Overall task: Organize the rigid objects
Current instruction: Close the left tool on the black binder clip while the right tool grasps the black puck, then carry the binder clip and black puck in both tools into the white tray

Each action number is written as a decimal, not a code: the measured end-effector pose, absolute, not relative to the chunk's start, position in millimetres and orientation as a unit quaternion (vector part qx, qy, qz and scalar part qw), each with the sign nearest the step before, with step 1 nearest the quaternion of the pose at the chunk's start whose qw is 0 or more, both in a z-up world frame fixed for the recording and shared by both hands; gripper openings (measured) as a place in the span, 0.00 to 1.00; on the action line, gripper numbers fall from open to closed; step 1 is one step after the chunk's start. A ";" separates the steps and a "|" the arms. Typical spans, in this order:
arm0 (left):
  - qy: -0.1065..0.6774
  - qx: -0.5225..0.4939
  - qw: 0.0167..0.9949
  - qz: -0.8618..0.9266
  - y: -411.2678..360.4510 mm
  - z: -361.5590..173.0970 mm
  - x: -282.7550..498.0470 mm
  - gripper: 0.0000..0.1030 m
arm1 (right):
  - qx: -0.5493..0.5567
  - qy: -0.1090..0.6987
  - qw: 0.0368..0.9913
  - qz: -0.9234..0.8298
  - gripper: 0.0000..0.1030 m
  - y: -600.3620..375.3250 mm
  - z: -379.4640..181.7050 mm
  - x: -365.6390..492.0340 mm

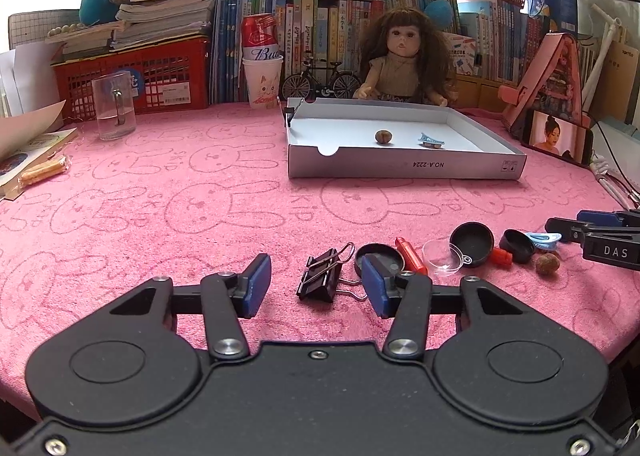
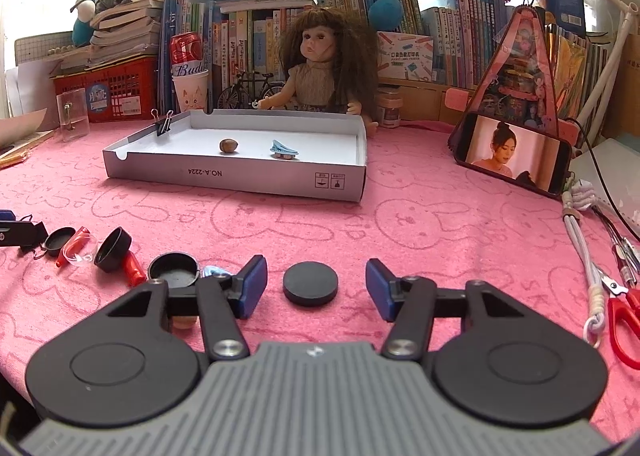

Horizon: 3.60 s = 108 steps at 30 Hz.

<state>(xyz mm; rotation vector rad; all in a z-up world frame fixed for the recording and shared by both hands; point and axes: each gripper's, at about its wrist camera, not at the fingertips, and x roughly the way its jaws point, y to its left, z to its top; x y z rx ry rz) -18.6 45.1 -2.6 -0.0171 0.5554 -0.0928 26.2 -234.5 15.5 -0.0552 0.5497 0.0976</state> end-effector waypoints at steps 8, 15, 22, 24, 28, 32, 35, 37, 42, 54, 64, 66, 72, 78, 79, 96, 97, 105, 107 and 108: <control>0.286 -0.017 0.957 -0.054 43.3 -8.2 -15.2 0.34 | -0.026 0.282 0.958 0.051 0.45 -233.4 11.4 26.3; 0.285 -0.021 0.957 -0.049 46.7 -8.5 -12.1 0.20 | -0.028 0.279 0.958 0.053 0.35 -230.4 11.0 25.9; 0.275 -0.023 0.960 -0.043 45.2 -3.2 -11.2 0.18 | -0.029 0.273 0.960 0.059 0.35 -226.8 15.1 25.7; 0.271 -0.021 0.961 -0.043 44.1 -1.1 -9.7 0.17 | -0.031 0.270 0.960 0.060 0.34 -225.7 17.6 26.8; 0.264 -0.016 0.963 -0.043 42.3 2.4 -5.7 0.17 | -0.032 0.265 0.962 0.060 0.34 -224.1 22.4 30.7; 0.266 -0.006 0.963 -0.044 40.3 -0.6 -4.5 0.17 | -0.030 0.264 0.962 0.061 0.34 -224.0 23.1 32.1; 0.272 -0.006 0.961 -0.041 39.9 -3.6 -2.6 0.20 | -0.029 0.266 0.961 0.062 0.35 -224.3 21.8 31.3; 0.273 -0.007 0.961 -0.040 40.0 -5.9 -1.0 0.20 | -0.028 0.266 0.961 0.063 0.35 -224.8 21.6 30.5; 0.275 -0.004 0.961 -0.040 38.1 -11.4 3.6 0.22 | -0.031 0.265 0.962 0.063 0.35 -224.3 22.0 29.8; 0.263 -0.015 0.964 -0.033 40.3 -2.2 6.1 0.18 | -0.034 0.262 0.962 0.065 0.35 -221.9 25.1 31.6; 0.241 -0.020 0.970 -0.039 39.0 22.7 20.2 0.18 | -0.028 0.257 0.964 0.064 0.35 -218.3 31.3 47.7; 0.238 -0.021 0.970 -0.039 37.8 27.2 25.3 0.18 | -0.028 0.254 0.965 0.063 0.35 -217.0 34.0 53.0; 0.228 -0.023 0.972 -0.043 31.5 42.1 45.0 0.18 | -0.020 0.249 0.966 0.060 0.35 -217.3 44.1 72.9; 0.214 -0.018 0.975 -0.050 22.6 54.2 72.1 0.18 | -0.009 0.244 0.968 0.060 0.35 -220.3 54.0 95.0; 0.215 -0.018 0.975 -0.052 21.3 55.5 77.8 0.18 | -0.005 0.244 0.968 0.060 0.35 -221.0 55.4 99.4; 0.275 -0.035 0.957 -0.079 -4.8 47.5 187.0 0.18 | 0.050 0.310 0.946 0.075 0.35 -230.4 53.4 190.4; 0.280 -0.033 0.956 -0.077 -6.0 45.8 194.0 0.18 | 0.056 0.315 0.945 0.074 0.35 -232.1 52.7 195.9; 0.316 -0.036 0.946 -0.064 -11.6 27.6 240.8 0.18 | 0.104 0.380 0.916 0.072 0.35 -243.3 37.4 240.9; 0.320 -0.035 0.945 -0.061 -13.6 24.8 248.7 0.18 | 0.122 0.394 0.908 0.074 0.35 -246.1 34.2 248.3; 0.321 -0.034 0.945 -0.060 -14.7 23.3 251.6 0.18 | 0.125 0.398 0.906 0.073 0.35 -246.5 33.0 251.2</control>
